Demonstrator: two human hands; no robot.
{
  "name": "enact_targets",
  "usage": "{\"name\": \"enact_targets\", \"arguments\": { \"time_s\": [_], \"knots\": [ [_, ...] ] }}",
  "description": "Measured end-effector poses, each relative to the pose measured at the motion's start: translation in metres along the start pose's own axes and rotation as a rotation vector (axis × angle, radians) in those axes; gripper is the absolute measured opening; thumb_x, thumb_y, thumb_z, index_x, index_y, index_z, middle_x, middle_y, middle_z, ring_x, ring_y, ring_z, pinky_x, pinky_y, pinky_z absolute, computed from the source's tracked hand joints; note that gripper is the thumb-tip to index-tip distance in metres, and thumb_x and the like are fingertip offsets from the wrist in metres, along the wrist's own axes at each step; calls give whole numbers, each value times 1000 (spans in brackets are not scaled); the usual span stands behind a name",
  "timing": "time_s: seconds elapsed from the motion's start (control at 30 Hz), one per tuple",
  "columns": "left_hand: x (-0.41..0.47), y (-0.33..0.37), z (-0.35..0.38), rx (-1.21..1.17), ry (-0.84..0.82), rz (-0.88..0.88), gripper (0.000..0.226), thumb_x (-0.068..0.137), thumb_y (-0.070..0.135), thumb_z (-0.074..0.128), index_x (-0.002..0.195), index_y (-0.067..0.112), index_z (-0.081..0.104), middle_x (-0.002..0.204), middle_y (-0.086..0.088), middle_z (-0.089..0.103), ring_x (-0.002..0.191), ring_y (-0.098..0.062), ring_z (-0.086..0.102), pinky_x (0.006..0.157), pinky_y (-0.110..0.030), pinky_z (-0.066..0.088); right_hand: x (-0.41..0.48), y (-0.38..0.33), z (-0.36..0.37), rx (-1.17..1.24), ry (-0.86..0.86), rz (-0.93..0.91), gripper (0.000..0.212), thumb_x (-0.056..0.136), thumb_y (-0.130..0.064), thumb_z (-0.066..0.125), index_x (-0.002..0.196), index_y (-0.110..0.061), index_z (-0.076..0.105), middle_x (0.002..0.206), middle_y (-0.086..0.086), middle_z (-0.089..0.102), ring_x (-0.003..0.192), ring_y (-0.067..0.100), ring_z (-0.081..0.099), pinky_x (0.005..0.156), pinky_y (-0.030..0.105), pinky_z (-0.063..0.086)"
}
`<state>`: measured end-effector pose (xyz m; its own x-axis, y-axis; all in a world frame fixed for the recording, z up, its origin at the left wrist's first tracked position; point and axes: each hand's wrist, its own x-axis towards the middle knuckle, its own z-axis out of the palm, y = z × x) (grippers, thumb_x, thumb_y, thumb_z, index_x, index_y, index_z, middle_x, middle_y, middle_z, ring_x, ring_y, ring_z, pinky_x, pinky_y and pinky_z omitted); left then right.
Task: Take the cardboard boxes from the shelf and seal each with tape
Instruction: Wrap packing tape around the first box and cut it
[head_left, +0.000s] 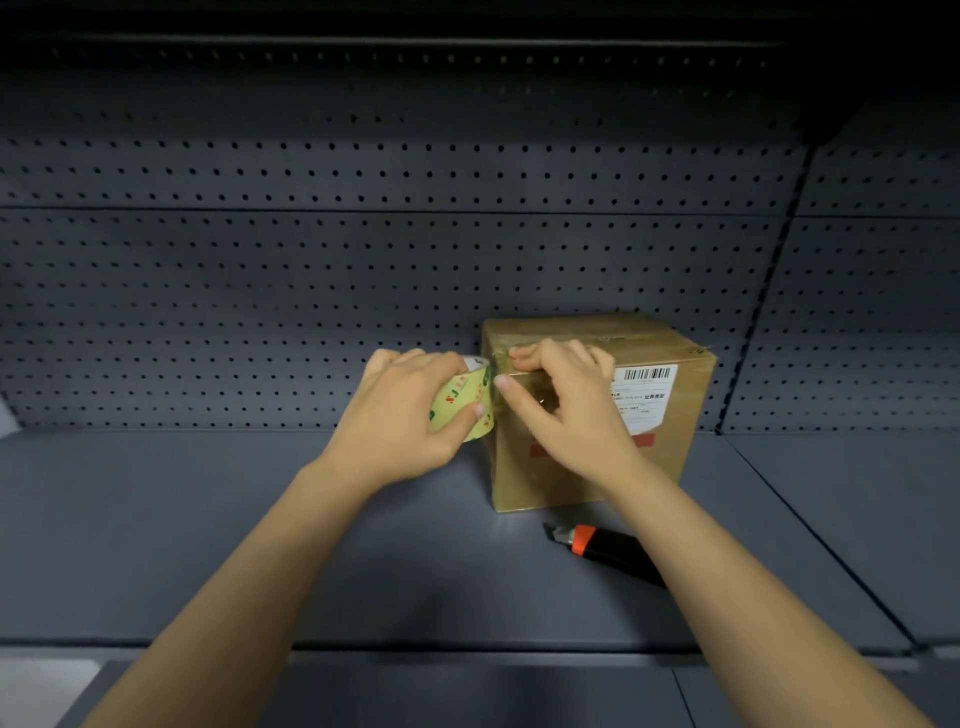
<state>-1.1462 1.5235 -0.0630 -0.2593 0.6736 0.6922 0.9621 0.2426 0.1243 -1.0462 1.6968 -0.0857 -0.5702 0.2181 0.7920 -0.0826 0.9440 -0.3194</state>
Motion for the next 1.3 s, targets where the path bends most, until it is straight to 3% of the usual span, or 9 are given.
{"name": "enact_targets", "arguments": {
  "time_s": [0.07,0.2,0.33,0.5,0.63,0.7,0.8,0.93,1.3],
  "knots": [
    [1,2,0,17,-22,-5,20,84,42,58,88,33,40,66,25,32,69,-12,38,80,-34,32,0,0,1,0,7,-9,31,88,-51,55,89,-19,58,105,-13,67,101,5,53,92,29,23],
    [8,-2,0,162,-38,-38,19,86,42,55,95,25,56,86,12,60,88,-21,59,79,-34,27,0,-1,1,9,29,-20,33,84,-53,60,87,-21,57,103,-14,66,100,6,53,90,32,24],
    [15,-2,-1,179,-53,-38,16,90,40,60,99,27,54,89,11,53,99,-20,58,82,-32,25,0,-2,1,38,80,-14,33,81,-53,64,83,-21,57,100,-16,66,98,4,54,89,33,26],
    [14,-4,-1,116,-24,99,29,88,42,67,108,21,63,101,8,68,101,-17,59,81,-28,23,-8,1,-11,98,96,-5,35,75,-52,70,80,-18,59,97,-17,67,98,1,56,94,27,25],
    [16,4,-2,70,0,308,23,87,42,68,95,27,52,77,18,37,85,-11,45,69,-26,17,-17,6,-31,177,93,-7,35,71,-46,76,78,-16,60,96,-16,69,97,2,59,95,26,28],
    [15,10,0,58,12,331,21,92,43,56,94,22,54,77,18,39,79,-10,44,68,-27,19,-19,7,-39,196,93,-4,32,70,-42,78,76,-16,59,94,-15,70,96,2,61,95,27,29],
    [11,13,5,80,52,314,24,92,39,48,93,17,58,77,7,59,74,-14,47,69,-30,26,-20,5,-41,195,103,20,30,69,-37,78,73,-16,58,91,-15,70,94,5,62,95,29,30],
    [3,15,15,96,153,154,34,88,48,54,81,16,62,71,7,60,66,-18,50,80,-32,34,-19,3,-38,185,128,39,29,67,-36,76,71,-15,57,87,-14,70,91,4,61,95,30,30],
    [16,21,22,56,63,28,40,88,50,53,101,17,71,87,2,72,83,-26,65,80,-39,41,-17,-10,-43,152,117,101,27,63,-32,74,69,-12,55,84,-11,71,87,5,62,100,45,34]
  ]
}}
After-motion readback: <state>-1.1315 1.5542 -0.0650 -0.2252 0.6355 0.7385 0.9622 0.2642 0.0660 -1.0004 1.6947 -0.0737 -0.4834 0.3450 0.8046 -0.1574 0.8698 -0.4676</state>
